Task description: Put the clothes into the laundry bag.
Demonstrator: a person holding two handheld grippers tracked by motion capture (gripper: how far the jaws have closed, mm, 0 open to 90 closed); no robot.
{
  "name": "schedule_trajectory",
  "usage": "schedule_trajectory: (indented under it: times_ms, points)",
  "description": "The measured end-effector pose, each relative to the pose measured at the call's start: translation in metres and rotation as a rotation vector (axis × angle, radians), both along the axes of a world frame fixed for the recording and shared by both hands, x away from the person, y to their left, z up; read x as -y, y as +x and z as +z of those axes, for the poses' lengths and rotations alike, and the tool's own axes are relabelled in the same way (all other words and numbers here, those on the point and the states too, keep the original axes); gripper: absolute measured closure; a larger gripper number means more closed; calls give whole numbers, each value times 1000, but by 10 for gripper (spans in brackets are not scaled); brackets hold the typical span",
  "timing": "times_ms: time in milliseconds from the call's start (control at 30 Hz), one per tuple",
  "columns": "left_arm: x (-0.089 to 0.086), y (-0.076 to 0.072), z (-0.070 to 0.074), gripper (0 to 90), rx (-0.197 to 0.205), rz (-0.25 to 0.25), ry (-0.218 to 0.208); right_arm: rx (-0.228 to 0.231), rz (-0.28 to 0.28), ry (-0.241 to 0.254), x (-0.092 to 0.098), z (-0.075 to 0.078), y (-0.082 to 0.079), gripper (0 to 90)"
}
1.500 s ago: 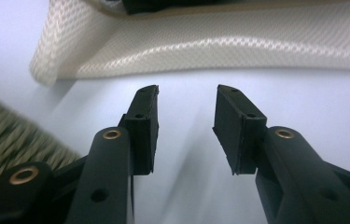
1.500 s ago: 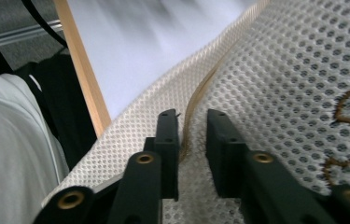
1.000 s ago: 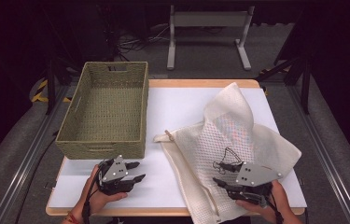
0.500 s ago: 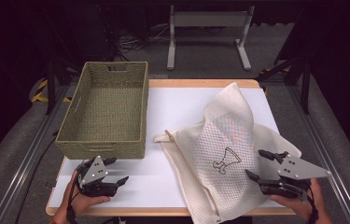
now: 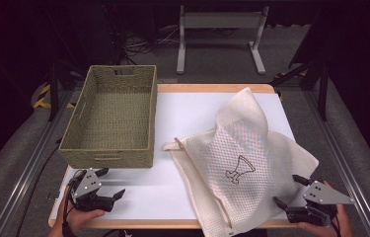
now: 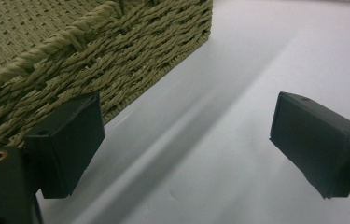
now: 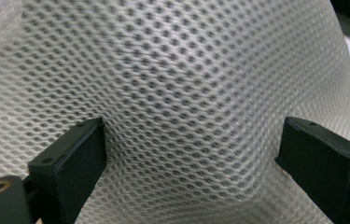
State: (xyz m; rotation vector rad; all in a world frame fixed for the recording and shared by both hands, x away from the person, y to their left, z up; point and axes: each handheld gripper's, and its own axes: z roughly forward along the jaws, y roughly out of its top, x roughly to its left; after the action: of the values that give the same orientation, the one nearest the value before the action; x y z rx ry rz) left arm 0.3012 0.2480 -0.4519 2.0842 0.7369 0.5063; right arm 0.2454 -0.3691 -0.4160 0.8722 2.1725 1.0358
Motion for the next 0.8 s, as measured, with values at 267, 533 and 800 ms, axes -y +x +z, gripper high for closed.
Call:
schedule_trajectory:
  times_ms: [267, 533, 800]
  points:
    - [3, 2, -1, 102, -11, 5, -15, 2, -21, 33, 2, -5, 3, 76]
    - [4, 3, 0, 101, -5, 8, -11, 4, -19, 40, 3, -7, 3, 80]
    - [3, 3, 1, 103, -6, 9, -24, 3, -22, 39, 2, -7, 4, 81]
